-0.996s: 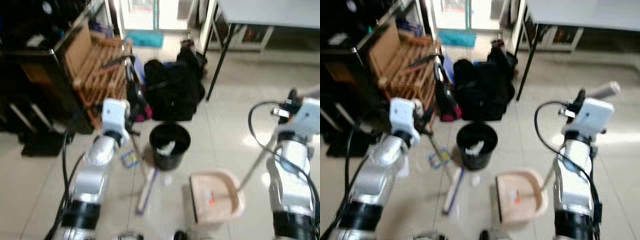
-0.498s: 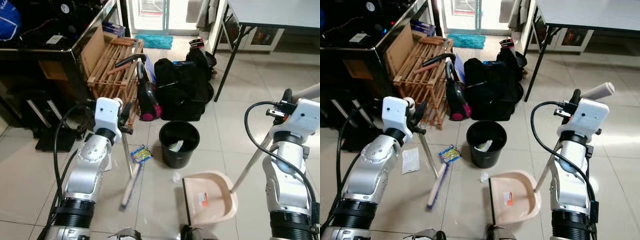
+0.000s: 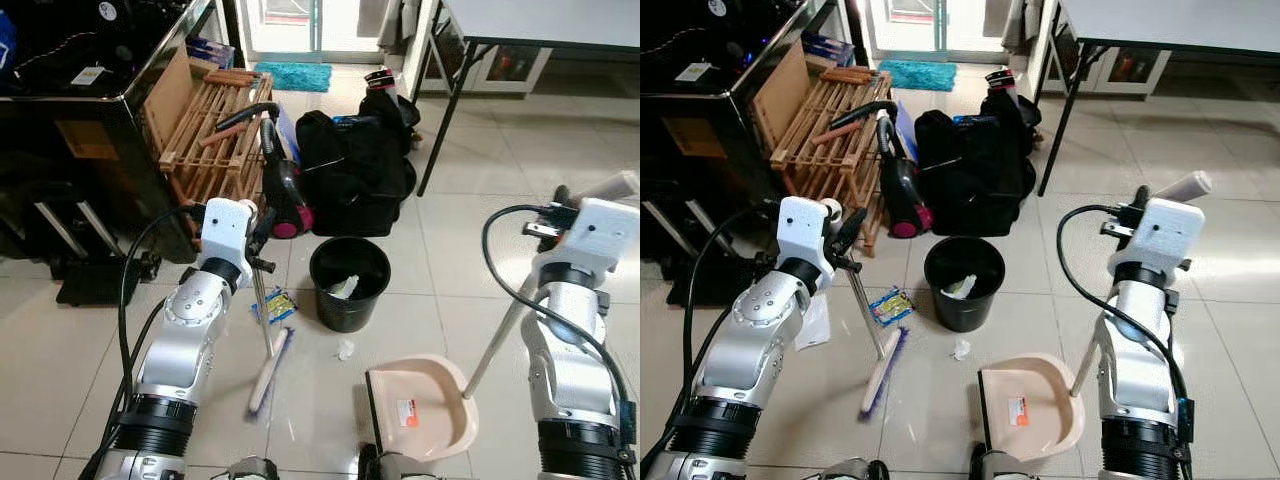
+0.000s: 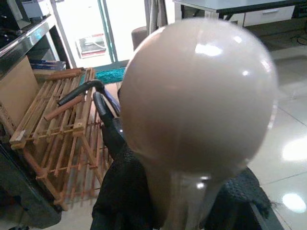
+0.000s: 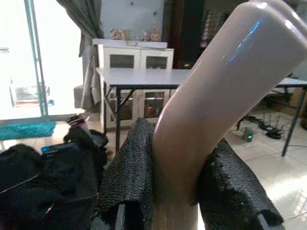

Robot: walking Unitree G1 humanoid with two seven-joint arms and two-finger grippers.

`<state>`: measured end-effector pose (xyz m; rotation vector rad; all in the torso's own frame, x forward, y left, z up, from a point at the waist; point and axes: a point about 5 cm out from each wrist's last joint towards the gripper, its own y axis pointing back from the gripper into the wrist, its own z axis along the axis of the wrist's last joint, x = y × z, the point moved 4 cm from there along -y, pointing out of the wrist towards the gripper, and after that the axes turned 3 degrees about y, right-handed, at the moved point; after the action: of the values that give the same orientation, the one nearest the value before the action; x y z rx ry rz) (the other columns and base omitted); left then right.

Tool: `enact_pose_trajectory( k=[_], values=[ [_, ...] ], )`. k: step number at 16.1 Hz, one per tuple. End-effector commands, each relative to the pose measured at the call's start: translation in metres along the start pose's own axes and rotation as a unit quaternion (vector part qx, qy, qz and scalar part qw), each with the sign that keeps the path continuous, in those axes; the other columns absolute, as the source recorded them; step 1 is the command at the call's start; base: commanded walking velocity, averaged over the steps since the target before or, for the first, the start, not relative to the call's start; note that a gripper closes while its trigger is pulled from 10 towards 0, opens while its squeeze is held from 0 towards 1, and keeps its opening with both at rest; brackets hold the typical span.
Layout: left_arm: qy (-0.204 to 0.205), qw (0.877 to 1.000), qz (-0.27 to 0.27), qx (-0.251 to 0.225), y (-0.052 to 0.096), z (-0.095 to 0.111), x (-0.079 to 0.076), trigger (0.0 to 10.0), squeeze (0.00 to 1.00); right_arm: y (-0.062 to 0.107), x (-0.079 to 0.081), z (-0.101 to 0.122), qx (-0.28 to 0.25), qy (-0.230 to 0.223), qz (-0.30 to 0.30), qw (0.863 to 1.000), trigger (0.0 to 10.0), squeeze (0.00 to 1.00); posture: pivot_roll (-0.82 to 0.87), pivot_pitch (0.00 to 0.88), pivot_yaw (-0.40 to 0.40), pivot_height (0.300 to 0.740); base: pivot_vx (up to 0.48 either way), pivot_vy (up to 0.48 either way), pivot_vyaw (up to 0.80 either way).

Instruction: Sweep floor

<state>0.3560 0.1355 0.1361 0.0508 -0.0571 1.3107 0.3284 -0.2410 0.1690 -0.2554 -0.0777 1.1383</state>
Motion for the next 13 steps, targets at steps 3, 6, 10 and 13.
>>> enact_pose_trajectory(
  k=[3,6,10,13],
  values=[
    [-0.019,0.999,-0.012,-0.029,-0.004,0.015,-0.002,10.0,0.0,-0.001,0.003,-0.003,0.019,-0.014,0.005,1.0,10.0,0.0,-0.05,0.143,-0.003,0.74,0.4,0.0,-0.33],
    [-0.016,1.0,-0.014,-0.023,-0.002,0.013,-0.002,10.0,0.0,0.0,0.005,-0.003,0.018,-0.01,0.011,1.0,10.0,0.0,-0.04,0.142,0.001,0.74,0.423,0.0,-0.13],
    [-0.017,1.0,0.0,-0.015,0.002,0.009,0.003,10.0,0.0,0.003,0.005,-0.008,0.026,-0.003,0.014,1.0,10.0,0.0,-0.04,0.14,0.01,0.74,0.0,0.0,0.0],
    [-0.017,1.0,0.009,-0.009,0.009,0.005,0.008,10.0,0.0,0.004,0.004,-0.009,0.028,-0.005,0.01,1.0,10.0,0.0,-0.03,0.139,0.013,0.74,0.0,0.0,0.0]
  ],
)
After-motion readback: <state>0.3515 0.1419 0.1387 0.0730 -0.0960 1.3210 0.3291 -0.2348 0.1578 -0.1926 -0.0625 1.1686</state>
